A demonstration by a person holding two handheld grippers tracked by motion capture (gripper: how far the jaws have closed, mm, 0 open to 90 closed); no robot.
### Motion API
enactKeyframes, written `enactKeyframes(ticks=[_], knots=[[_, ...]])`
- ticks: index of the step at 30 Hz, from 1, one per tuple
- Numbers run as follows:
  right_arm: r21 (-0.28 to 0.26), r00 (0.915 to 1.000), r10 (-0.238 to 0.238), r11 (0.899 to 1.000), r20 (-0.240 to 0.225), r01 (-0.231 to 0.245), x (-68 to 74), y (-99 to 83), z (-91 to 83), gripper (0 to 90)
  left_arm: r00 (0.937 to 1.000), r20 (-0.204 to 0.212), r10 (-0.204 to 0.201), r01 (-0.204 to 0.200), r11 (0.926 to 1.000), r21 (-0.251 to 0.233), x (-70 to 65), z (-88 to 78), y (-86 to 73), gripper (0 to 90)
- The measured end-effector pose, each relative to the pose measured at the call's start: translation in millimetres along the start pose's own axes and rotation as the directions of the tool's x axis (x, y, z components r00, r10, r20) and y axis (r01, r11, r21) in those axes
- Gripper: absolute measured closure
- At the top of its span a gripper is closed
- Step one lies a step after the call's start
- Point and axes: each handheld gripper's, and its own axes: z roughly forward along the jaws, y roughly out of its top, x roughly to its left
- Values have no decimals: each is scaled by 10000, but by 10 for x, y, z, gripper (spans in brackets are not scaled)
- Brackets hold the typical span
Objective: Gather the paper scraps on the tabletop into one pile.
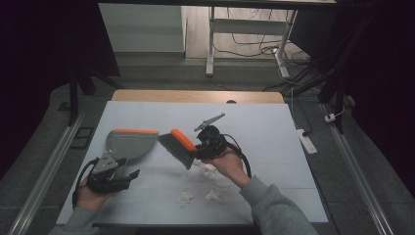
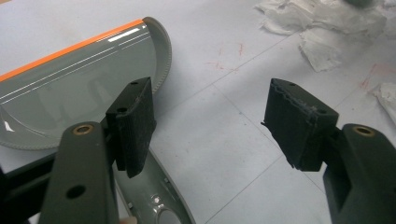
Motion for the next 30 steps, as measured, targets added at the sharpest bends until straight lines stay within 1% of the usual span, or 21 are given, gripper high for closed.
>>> enactKeyframes(ticks=[2, 4, 9, 11, 12, 14, 15, 16, 17, 18, 19, 20, 21, 22, 23, 24, 25, 27, 28, 29, 30], knots=[[395, 9995, -86, 9992, -299, 97, 81, -78, 66, 674, 10000, -4, 9, -9, 10000, 2, 0, 0, -1, 341], [762, 9977, -304, 9965, -602, 350, 174, -150, 111, 674, 10000, -12, -5, 5, 10000, -2, 3, -4, -1, 341], [1345, 9872, -807, 9859, -1374, 993, 402, -298, 105, 674, 10000, -25, -7, 7, 10000, -23, 7, -10, -1, 341], [1661, 9805, -968, 9781, -1709, 1255, 479, -365, 112, 674, 10000, -40, -13, 13, 10000, -31, 10, -13, -2, 341], [1816, 9781, -1081, 9733, -1781, 1406, 518, -397, 119, 674, 10000, -51, -22, 21, 10000, -37, 12, -13, -2, 341], [2209, 9727, -1289, 9602, -1930, 1711, 589, -450, 149, 674, 10000, -60, -44, 44, 10000, -28, 16, -12, -4, 341], [2413, 9720, -1346, 9536, -1927, 1799, 623, -470, 173, 674, 10000, -63, -51, 51, 10000, -21, 17, -11, -5, 341], [2601, 9706, -1532, 9449, -1856, 1989, 641, -487, 201, 674, 10000, -63, -52, 52, 10000, -21, 16, -11, -5, 341], [2781, 9724, -1631, 9384, -1670, 2052, 660, -498, 228, 674, 10000, -61, -47, 46, 10000, -21, 14, -10, -5, 341], [2797, 9726, -1855, 9349, -1401, 2186, 660, -495, 242, 674, 10000, -60, -30, 30, 10000, -8, 13, -10, -4, 341], [2892, 9736, -1911, 9316, -1251, 2200, 646, -481, 249, 674, 10000, -62, -20, 20, 10000, 0, 12, -10, -4, 341], [2908, 9741, -1917, 9314, -1197, 2191, 624, -466, 252, 674, 10000, -59, -19, 19, 10000, 0, 11, -10, -5, 341], [2905, 9750, -1964, 9316, -1038, 2186, 597, -450, 253, 674, 10000, -58, -23, 23, 10000, -2, 12, -10, -5, 341], [2991, 9743, -2087, 9274, -844, 2245, 561, -431, 249, 675, 10000, -60, -29, 29, 10000, 0, 13, -9, -6, 341], [3035, 9765, -2031, 9282, -719, 2154, 513, -411, 246, 675, 10000, -66, -35, 35, 10000, 6, 15, -9, -7, 341], [3024, 9794, -1941, 9315, -563, 2020, 446, -390, 235, 675, 10000, -69, -40, 40, 10000, -4, 15, -8, -8, 341], [2991, 9806, -1943, 9346, -248, 1927, 369, -370, 218, 675, 10000, -68, -38, 38, 10000, -7, 15, -8, -8, 341], [2891, 9854, -1676, 9451, 286, 1523, 223, -336, 185, 675, 10000, -72, -40, 40, 10000, -12, 16, -8, -8, 341], [2811, 9858, -1614, 9491, 473, 1419, 148, -325, 161, 675, 10000, -72, -40, 40, 10000, -13, 18, -8, -9, 342], [2659, 9889, -1348, 9573, 618, 1139, 100, -318, 139, 675, 10000, -79, -50, 50, 10000, -11, 20, -6, -10, 342], [2540, 9900, -1228, 9619, 697, 1014, 61, -311, 110, 674, 10000, -75, -52, 52, 10000, -1, 23, -5, -11, 342]])
